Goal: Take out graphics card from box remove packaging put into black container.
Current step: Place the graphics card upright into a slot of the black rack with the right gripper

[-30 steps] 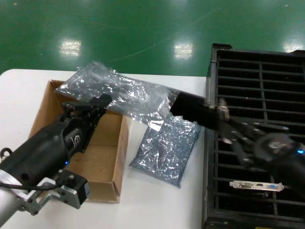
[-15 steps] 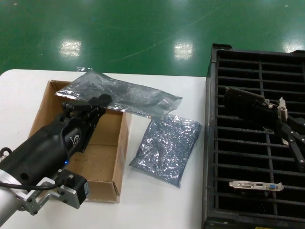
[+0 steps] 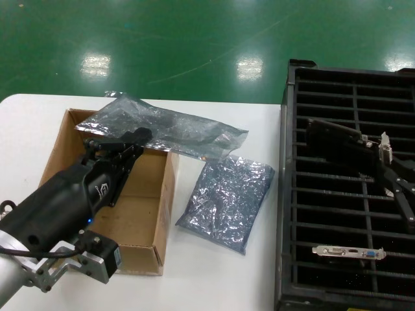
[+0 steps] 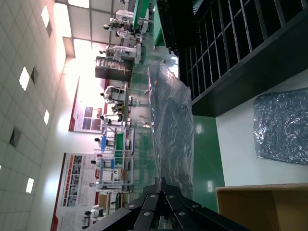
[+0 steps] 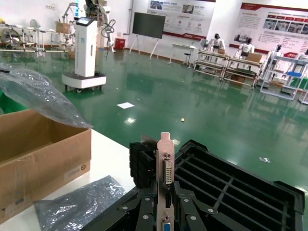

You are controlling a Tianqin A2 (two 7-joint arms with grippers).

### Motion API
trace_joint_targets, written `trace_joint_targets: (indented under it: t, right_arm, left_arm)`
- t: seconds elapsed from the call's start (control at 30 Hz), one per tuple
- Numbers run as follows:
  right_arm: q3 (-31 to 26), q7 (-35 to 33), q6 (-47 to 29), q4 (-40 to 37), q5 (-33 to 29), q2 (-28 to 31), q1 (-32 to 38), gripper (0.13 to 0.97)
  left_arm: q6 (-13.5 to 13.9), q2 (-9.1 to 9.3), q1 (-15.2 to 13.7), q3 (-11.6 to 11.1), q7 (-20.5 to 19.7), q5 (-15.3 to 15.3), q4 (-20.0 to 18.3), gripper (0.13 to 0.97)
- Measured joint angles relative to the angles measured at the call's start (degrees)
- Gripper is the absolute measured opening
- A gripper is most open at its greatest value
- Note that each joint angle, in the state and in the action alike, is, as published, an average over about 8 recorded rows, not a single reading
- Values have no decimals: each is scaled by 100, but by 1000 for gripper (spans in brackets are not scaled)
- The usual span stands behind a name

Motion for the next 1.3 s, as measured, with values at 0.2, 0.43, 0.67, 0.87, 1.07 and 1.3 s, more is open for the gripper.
trace_joint_targets:
  t: [0.2,0.43,0.67,0.87,1.07,1.3]
  right_arm:
    - [-341,358,-515,123,-694,-122,471,188]
    - [-894,1002,-1812,339,-1641,-63,1480,188]
    - [-1460,1353,-3277,411,-1890,274,2616,188]
    - [-1989,1286,-4401,345,-1978,469,3466,188]
    - [-2330,1099,-5141,273,-2020,551,4095,188]
    - [-2560,824,-5502,253,-2112,525,4508,188]
  left_arm:
    - [0,0,0,0,0,0,0,138]
    - [0,0,0,0,0,0,0,138]
    - [0,0,0,0,0,0,0,138]
    - [0,0,0,0,0,0,0,138]
    - [0,0,0,0,0,0,0,138]
    - [0,0,0,0,0,0,0,138]
